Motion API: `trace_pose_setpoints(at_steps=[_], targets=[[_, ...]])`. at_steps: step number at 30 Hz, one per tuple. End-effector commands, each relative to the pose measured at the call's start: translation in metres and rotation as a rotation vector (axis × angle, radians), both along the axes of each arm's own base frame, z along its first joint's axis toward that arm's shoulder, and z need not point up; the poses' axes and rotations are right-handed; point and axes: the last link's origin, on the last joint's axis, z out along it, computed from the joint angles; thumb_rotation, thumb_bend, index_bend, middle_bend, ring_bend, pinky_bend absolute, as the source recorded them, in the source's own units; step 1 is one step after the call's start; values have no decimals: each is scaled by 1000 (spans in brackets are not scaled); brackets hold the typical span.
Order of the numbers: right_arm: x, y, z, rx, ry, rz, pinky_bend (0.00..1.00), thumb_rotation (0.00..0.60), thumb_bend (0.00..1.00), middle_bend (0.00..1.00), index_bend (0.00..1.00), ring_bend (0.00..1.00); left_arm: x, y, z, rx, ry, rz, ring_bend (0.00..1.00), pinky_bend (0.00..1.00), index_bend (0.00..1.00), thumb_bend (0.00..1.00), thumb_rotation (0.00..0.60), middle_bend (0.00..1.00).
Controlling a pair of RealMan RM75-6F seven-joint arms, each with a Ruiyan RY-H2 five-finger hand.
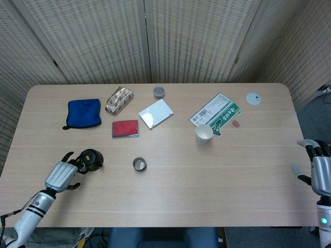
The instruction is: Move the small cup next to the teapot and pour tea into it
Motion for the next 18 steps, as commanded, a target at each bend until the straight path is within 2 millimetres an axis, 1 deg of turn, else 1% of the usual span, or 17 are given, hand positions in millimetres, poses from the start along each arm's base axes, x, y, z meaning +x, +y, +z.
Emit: trace_pose_setpoints(at_steps=[1, 10, 14, 18], targets=[[-1, 0, 0, 0, -2, -2, 307, 600, 200, 285, 298, 185, 0, 0, -2, -7, 0, 4, 380, 68, 457, 202, 600, 413], [-2, 1, 0, 0, -10, -3, 307, 600, 200, 285, 298, 185, -3, -1, -8, -26, -1, 20, 399, 69, 492, 202, 600, 451], [-3, 2, 0, -1, -13, -6, 307, 600, 200, 285, 299, 185, -4, -1, -10, -32, -6, 33, 425, 66, 531, 202, 600, 493], [-3, 2, 0, -2, -19, -6, 307, 600, 200, 285, 303, 185, -4, 0, -11, -35, -9, 40, 441, 27, 570, 202, 600, 535]])
